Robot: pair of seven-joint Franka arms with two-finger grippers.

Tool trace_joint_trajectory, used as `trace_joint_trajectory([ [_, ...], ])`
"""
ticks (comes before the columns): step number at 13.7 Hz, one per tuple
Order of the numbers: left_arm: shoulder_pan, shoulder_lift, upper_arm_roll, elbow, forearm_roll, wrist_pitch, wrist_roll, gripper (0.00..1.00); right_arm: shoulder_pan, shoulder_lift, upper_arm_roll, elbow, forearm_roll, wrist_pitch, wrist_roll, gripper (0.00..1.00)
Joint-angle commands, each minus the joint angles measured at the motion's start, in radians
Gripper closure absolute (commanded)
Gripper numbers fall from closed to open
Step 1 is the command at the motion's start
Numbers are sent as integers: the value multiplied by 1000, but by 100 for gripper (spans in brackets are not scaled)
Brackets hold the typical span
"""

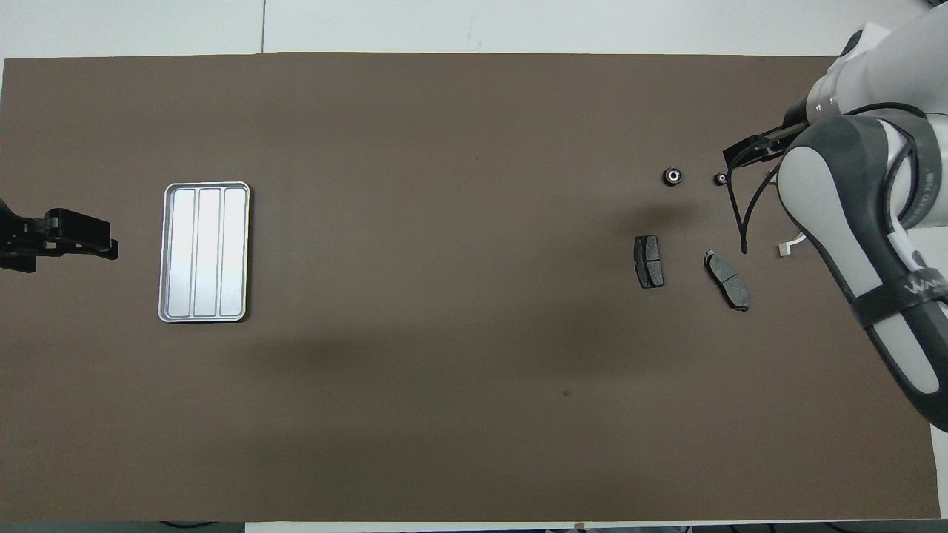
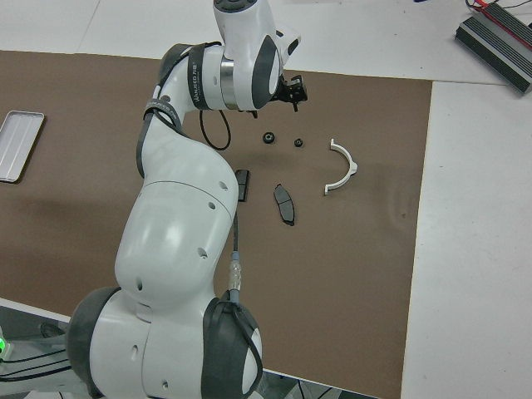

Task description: Place bearing gear from tray to pile

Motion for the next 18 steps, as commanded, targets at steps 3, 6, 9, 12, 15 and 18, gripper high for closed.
trace_joint_trajectory([
  [3,-9,-12,9,-3,-9,-16,2,0,103,-180,-104,-18,71,-165,14,0],
  [6,-9,-14,9,-3,-9,-17,2,0,141,-262,-164,-18,75,-197,-2,0],
  [9,-10,-12,9,-3,-9,-17,2,0,143,-313,-167,-4,73,-246,1,0],
  [12,-9,-12,9,-3,-9,-16,2,0,172,-342,-204,-4,75,-288,4,0],
  [15,-9,-12,9,-3,-9,-17,2,0,195,-345,-219,-19,75,-292,7,0],
  [18,-9,-14,9,-3,-9,-16,2,0,198,-345,-233,-48,75,-276,32,0],
])
